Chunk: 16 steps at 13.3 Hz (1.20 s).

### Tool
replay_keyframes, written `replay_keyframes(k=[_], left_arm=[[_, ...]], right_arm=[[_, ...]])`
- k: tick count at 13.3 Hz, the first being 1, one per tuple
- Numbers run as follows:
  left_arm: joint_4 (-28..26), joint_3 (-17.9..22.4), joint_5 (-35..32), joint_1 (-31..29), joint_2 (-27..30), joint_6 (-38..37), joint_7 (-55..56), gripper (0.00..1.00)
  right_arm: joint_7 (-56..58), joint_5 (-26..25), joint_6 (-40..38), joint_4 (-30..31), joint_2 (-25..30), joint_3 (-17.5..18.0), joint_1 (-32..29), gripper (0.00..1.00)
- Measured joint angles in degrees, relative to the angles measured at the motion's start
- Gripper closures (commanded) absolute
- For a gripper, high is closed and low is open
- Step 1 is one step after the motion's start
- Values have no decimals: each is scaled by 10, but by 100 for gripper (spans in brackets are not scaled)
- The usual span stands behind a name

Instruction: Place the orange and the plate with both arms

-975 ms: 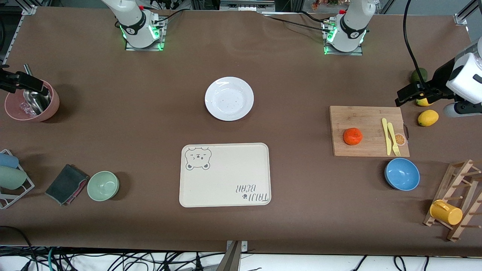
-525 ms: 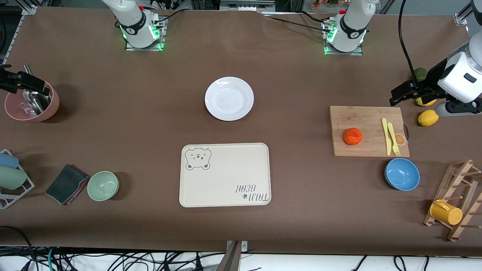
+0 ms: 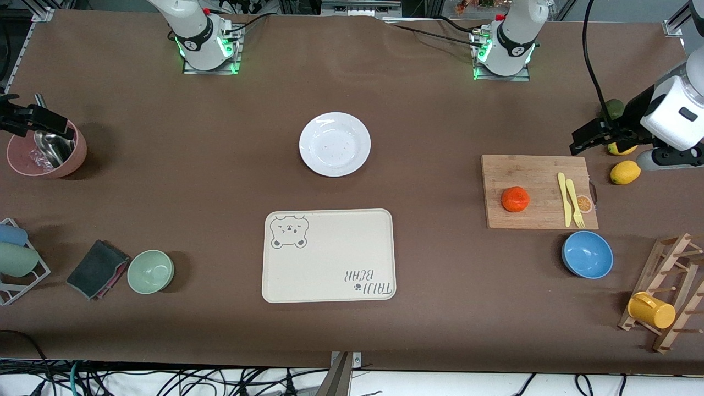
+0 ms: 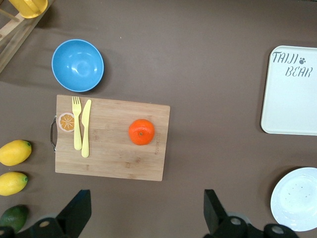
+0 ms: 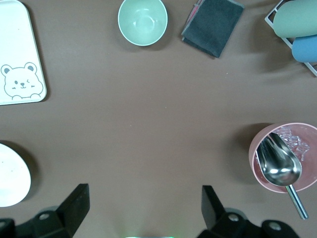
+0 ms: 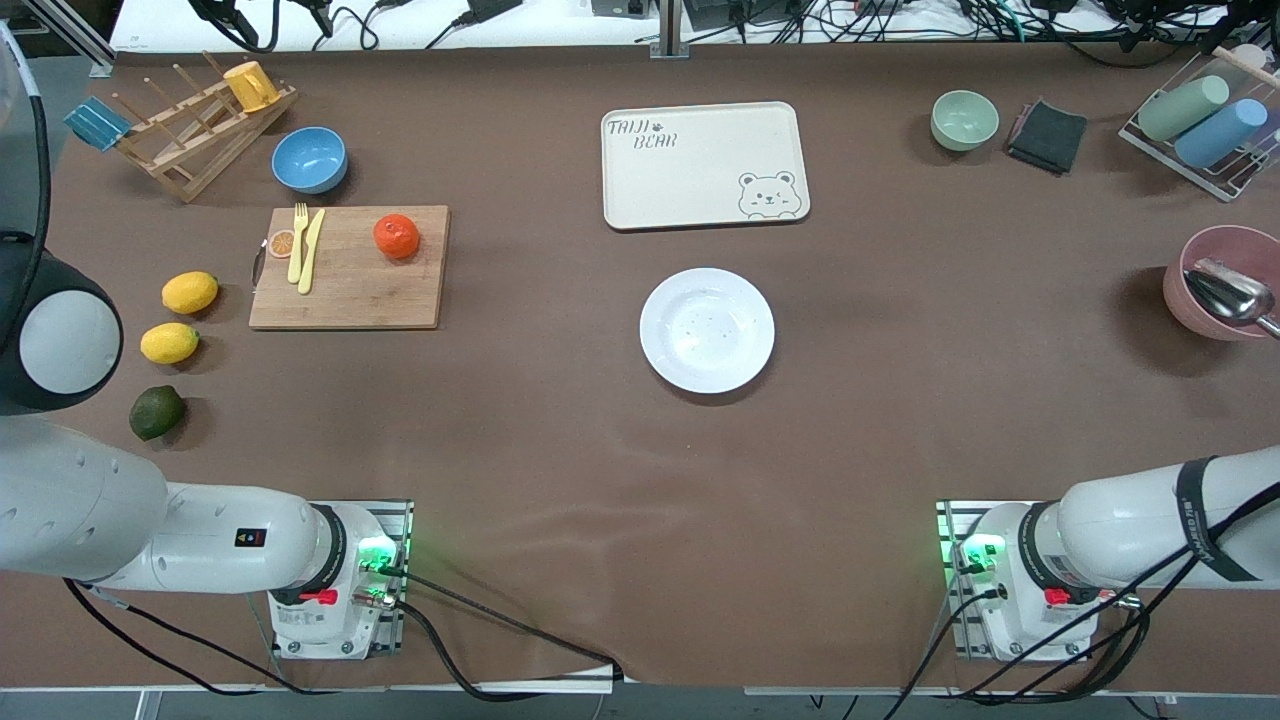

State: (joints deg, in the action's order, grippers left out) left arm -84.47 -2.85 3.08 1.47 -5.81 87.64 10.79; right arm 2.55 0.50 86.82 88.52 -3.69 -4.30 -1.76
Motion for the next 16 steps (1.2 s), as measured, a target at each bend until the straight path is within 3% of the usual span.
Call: replay_keyframes(k=[16], left_arm=[[6,6,0,-6,-5,17,0,0]], right_arm=[[0,0,0,0,0,0,0,0]])
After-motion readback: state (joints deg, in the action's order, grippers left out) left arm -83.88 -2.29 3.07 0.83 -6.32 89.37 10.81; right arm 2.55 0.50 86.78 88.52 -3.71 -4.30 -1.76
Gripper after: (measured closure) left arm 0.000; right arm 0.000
